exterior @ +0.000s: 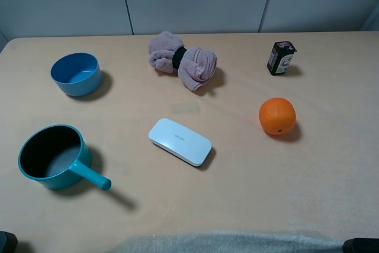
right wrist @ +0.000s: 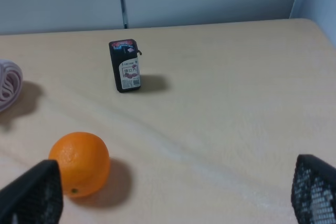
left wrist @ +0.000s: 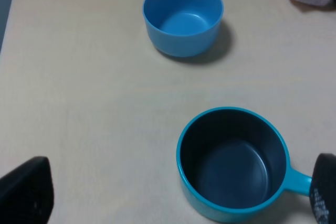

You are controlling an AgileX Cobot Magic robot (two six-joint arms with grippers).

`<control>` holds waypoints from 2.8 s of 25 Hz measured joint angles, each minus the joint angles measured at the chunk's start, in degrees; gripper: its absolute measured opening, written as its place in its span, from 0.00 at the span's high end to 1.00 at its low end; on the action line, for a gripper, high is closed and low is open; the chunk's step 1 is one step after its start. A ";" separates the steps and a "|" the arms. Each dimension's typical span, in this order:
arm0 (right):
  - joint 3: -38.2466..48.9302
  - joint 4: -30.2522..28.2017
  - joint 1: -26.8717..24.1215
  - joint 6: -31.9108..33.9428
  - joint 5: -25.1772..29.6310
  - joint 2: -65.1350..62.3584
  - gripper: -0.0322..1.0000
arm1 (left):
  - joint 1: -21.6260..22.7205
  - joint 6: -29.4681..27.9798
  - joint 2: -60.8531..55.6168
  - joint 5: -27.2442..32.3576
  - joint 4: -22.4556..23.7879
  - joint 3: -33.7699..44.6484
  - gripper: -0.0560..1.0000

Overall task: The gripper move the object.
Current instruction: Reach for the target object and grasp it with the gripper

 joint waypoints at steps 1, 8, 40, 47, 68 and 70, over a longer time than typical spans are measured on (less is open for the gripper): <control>0.00 0.00 0.00 0.00 0.00 0.00 0.30 | 0.00 0.00 0.00 0.00 0.00 0.00 0.01; 0.00 3.26 0.00 0.00 0.00 0.00 0.30 | 0.00 0.00 0.00 0.00 0.00 0.00 0.01; -5.36 4.09 0.00 -0.43 -2.48 32.26 0.30 | 0.00 0.00 0.00 0.00 0.00 0.00 0.01; -5.42 4.09 0.00 -2.55 -3.90 43.00 0.30 | 0.00 0.00 0.00 0.00 0.00 0.00 0.01; -14.87 8.99 2.06 -4.95 -4.75 67.62 0.30 | 0.00 0.00 0.00 0.00 0.00 0.00 0.01; -14.93 9.08 4.09 -5.15 -5.16 69.59 0.30 | 0.00 0.00 0.00 0.00 0.00 0.00 0.01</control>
